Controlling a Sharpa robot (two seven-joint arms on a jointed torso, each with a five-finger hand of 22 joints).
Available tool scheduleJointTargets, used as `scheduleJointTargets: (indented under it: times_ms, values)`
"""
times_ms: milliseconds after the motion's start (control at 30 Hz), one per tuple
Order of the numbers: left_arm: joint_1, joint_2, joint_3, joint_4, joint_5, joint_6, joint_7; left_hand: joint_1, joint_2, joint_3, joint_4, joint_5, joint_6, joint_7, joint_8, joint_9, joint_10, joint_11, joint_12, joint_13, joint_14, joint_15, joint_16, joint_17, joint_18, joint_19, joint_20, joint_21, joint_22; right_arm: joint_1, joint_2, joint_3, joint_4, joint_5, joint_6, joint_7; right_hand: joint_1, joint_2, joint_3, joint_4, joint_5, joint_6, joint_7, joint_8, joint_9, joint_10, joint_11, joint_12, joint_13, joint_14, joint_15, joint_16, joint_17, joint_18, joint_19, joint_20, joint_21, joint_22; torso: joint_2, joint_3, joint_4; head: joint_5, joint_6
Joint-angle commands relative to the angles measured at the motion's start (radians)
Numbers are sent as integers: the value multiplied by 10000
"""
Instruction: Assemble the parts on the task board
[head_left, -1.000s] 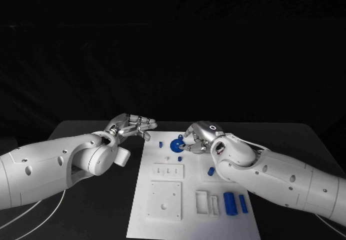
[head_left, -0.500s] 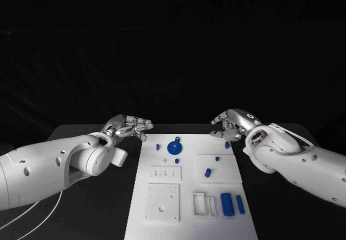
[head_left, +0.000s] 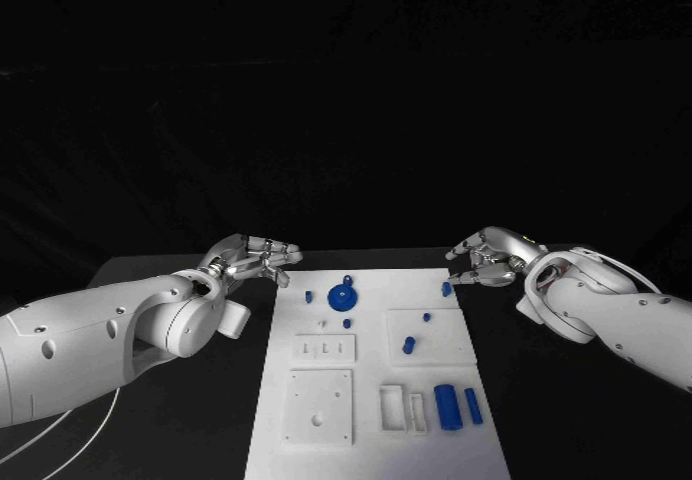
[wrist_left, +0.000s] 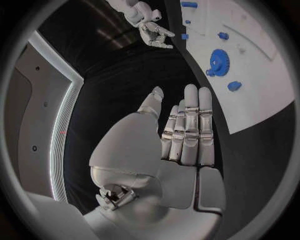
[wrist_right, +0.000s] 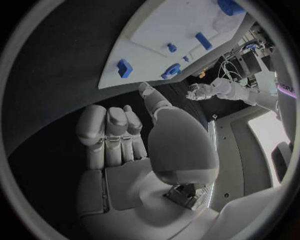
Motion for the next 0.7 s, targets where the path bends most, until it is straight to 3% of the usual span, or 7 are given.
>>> scheduleJointTargets:
  times_ms: [33, 200, 333, 700]
  values:
    - [-12, 13, 5, 11, -33, 226, 191, -100, 6, -52, 5, -74, -19, -43, -37, 4, 73, -51, -25, 16, -47, 5, 30, -8, 127, -24, 32, 24, 11, -80, 13, 3, -181, 438, 781, 543, 113, -2, -42, -57, -27, -91, -21, -69, -13, -38, -9, -35, -15, -20, 71, -64, 8, -14, 536, 40, 35, 1291, 11, 3, 6, -64, -24]
    - [-22, 25, 6, 16, -80, 240, 185, -102, 26, -53, 16, -74, -19, -55, -40, 2, 250, -94, -29, 15, -43, -15, 42, -2, 119, -22, 17, 26, 14, -184, 114, 4, -530, 426, 950, 604, 164, -1, 4, -174, 32, -193, -35, -70, -14, -69, -37, -67, -35, -33, 53, -87, -1, -19, 524, 26, 13, 1286, 15, 5, 21, -61, -94]
    - [-28, 28, 6, 26, -136, 236, 175, -109, 48, -68, 26, -74, -25, -71, -39, 2, 468, -143, -18, 19, -42, -40, 49, 4, 100, -21, -5, 27, 17, -285, 207, 4, -799, 480, 977, 675, 88, 70, -73, -377, 122, -235, -25, -63, -10, -86, -28, -63, -27, -41, 59, -99, 12, -12, 514, 31, 19, 1286, 6, -14, 30, -41, -153]
    - [-36, 32, 6, -4, -163, 228, 173, -94, 42, -93, 20, -73, -36, -57, -39, 2, 327, -108, -25, 16, -54, -25, 42, 5, 88, -28, -5, 16, 18, -447, 371, 4, -1052, 688, 923, 825, 50, 167, -34, -488, 99, -114, -7, -55, -5, -71, -5, -30, -2, -38, 71, -81, 37, 1, 509, 38, 15, 1285, 0, -3, 16, 11, -226]
